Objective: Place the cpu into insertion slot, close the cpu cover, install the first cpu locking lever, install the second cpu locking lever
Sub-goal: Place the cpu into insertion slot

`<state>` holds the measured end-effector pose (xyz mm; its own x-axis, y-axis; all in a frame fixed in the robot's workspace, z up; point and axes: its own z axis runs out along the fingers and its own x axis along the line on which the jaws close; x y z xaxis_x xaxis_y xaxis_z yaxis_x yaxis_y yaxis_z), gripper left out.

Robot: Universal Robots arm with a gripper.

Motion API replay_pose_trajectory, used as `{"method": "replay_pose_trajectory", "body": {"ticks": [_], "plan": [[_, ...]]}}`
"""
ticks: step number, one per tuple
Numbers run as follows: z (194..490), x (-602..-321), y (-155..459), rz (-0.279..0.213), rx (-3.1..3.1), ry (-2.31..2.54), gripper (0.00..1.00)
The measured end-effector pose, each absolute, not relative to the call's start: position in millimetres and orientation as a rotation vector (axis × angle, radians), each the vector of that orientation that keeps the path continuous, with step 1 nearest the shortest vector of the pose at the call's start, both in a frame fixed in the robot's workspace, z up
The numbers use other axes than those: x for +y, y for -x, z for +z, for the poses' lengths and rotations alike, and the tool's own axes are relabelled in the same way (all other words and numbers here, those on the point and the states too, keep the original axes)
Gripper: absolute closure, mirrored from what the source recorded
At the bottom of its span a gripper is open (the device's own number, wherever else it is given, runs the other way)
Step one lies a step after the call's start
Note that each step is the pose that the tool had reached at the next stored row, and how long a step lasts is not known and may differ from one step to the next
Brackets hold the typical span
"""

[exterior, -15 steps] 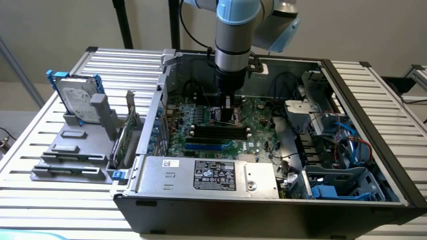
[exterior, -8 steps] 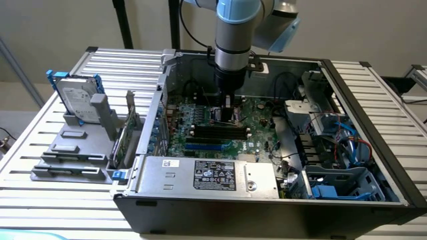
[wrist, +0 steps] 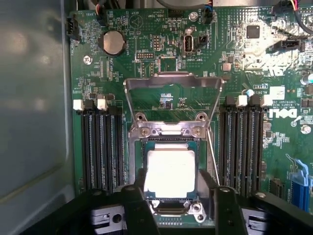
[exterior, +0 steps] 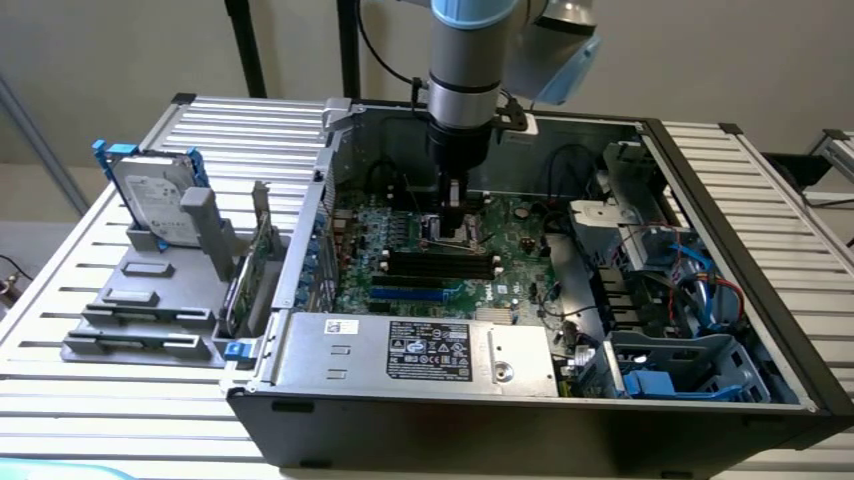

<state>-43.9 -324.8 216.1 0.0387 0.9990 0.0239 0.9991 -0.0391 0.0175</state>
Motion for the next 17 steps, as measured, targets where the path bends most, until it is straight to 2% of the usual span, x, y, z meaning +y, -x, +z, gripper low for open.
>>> {"method": "replay_pose_trajectory", "body": {"ticks": [3,5,6,9,17], "plan": [[219.6,-324.9,50.7,-0.046,-2.175,2.261,0.58],[220.9,-325.0,57.5,-0.046,-2.175,2.261,0.7],[221.4,-325.1,61.3,-0.046,-2.175,2.261,0.7],[222.8,-325.2,72.7,-0.046,-2.175,2.261,0.88],[223.6,-325.6,81.9,-0.047,-2.175,2.261,0.89]]}}
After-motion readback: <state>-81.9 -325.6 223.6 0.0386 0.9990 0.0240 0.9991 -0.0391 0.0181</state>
